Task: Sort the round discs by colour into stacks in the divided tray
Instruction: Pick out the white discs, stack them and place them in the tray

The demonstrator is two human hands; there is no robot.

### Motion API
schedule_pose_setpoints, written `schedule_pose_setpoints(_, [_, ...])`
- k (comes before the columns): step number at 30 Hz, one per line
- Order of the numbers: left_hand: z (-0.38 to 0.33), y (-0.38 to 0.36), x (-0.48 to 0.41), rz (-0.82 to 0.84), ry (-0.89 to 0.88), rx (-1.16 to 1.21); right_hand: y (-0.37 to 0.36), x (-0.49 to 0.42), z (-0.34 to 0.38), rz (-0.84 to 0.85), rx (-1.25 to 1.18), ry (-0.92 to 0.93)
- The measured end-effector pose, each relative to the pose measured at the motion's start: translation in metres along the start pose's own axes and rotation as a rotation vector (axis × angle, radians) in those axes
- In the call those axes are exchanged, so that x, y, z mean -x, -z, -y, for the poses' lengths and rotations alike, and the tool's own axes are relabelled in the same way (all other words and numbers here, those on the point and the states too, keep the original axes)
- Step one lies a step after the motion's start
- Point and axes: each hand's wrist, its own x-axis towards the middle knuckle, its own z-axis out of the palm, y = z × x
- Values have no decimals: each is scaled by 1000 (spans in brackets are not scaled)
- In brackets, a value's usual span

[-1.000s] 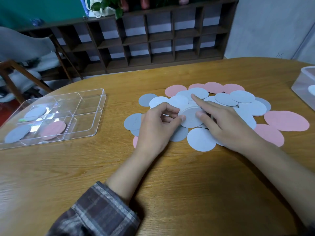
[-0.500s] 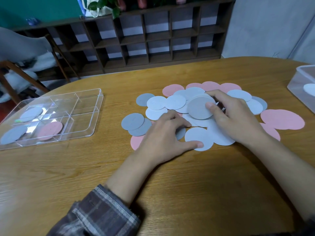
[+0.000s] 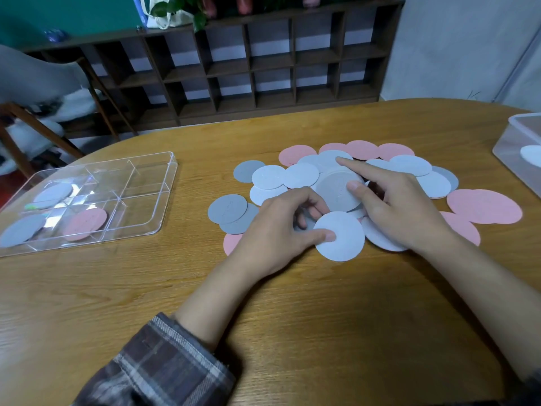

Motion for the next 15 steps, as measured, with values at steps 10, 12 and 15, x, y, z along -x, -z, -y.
schedule_pose_setpoints(10, [10, 3, -7, -164, 56, 320, 0, 3, -1, 67, -185, -44])
schedule_pose_setpoints(12, [11, 3, -8, -212, 61, 291, -1, 2, -1, 88, -210, -31])
schedule_pose_setpoints(15, [10, 2, -7, -239, 70, 270, -3, 3, 0, 121, -241, -19])
